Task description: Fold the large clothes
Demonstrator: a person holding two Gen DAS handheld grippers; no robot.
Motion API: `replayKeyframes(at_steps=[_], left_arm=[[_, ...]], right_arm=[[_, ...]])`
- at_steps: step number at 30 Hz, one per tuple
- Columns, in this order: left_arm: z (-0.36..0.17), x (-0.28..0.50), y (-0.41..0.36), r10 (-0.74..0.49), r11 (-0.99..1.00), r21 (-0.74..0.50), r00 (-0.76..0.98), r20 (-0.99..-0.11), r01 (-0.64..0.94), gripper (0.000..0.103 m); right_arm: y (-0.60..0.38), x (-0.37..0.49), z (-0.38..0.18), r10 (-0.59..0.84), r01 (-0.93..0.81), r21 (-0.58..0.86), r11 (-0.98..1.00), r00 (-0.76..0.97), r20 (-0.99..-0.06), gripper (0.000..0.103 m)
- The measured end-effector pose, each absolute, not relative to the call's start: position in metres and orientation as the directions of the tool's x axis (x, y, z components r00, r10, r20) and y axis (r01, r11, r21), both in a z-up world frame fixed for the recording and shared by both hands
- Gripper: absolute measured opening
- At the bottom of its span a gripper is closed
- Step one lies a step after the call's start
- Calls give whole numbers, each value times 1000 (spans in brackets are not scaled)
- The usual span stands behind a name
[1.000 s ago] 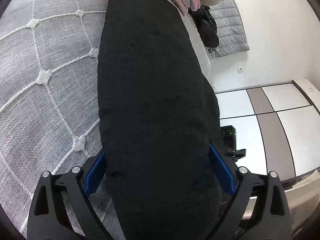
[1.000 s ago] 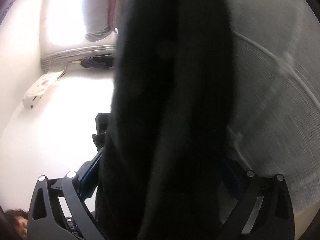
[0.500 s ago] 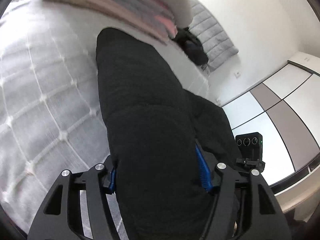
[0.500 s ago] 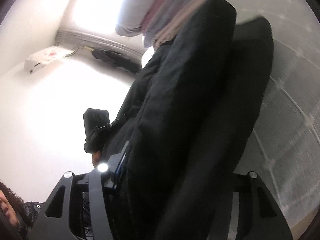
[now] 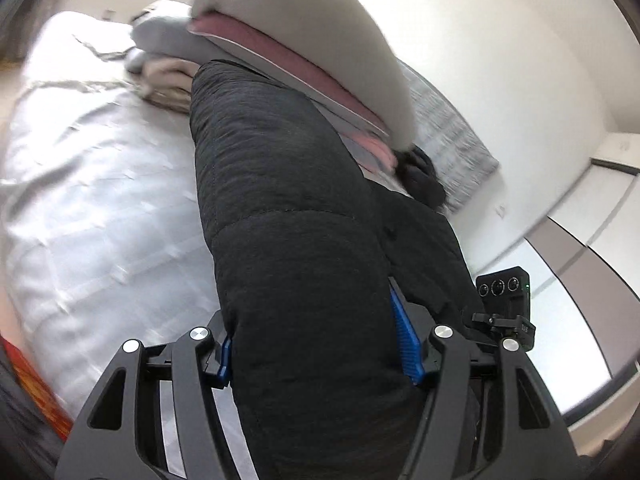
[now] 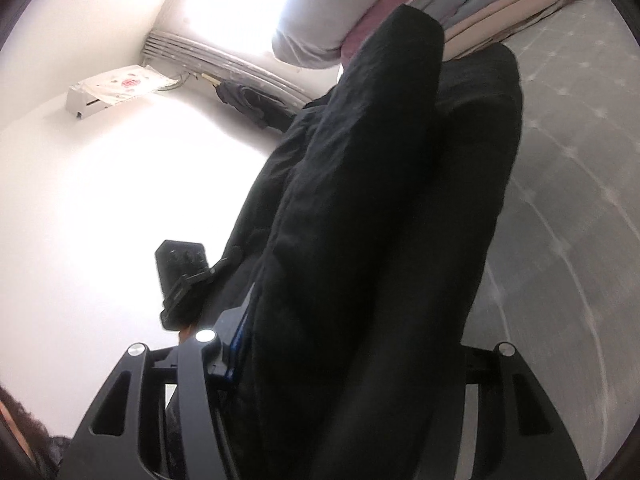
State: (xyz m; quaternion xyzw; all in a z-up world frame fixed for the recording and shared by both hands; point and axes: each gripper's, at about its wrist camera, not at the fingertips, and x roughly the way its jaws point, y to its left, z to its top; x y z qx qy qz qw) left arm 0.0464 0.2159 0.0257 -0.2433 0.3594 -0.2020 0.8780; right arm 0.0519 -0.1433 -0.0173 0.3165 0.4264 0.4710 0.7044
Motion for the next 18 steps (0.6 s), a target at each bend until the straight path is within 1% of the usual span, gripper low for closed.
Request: replayKeyframes(at_steps=[2,3,4,5,6,8,9,11,13,15,16,18], left_arm=[[6,64,240,-484,817,-565,667,-567,113,64],[-13,74,257,-442,827,-560,664,-603,42,66],[-26,81,265,-411,835,-551,655,-634,-10,67],[-46,87,275,-376,837,-540,624,-685,-88,71],[-67,90,290,-385,809,-569,597,-704,-149,76],[-77,87,306,-477,736,-664,595,-646,-131,77],[-74,85,308,-476,740,-661,595,-647,-128,78],[-61,79,303,-422,798,-595,611,-669,-100,82],[-55,74,295,-378,832,-546,617,-691,-102,82],[-46,67,288,-303,875,-471,632,-713,-112,83],[-40,64,282,-249,904,-413,643,-724,-114,83],[-33,57,269,-175,937,-330,662,-729,-116,84]], right_arm=[[-123,77,-47,929,-339,866,368,162,-332,60],[-113,86,-61,923,-310,870,383,148,-354,62],[-95,100,-88,901,-255,864,435,120,-418,65],[-83,108,-105,881,-215,854,473,93,-464,73],[-75,112,-129,886,-163,871,464,68,-459,74],[-81,109,-127,906,-181,888,424,100,-412,76],[-84,106,-126,907,-186,887,422,95,-411,76],[-94,100,-127,909,-186,890,416,94,-405,76],[-105,95,-127,912,-171,896,410,95,-400,76],[-104,97,-125,911,-152,899,411,102,-399,77],[-104,94,-125,910,-145,899,414,105,-402,77],[-109,93,-122,906,-135,897,421,114,-408,78]])
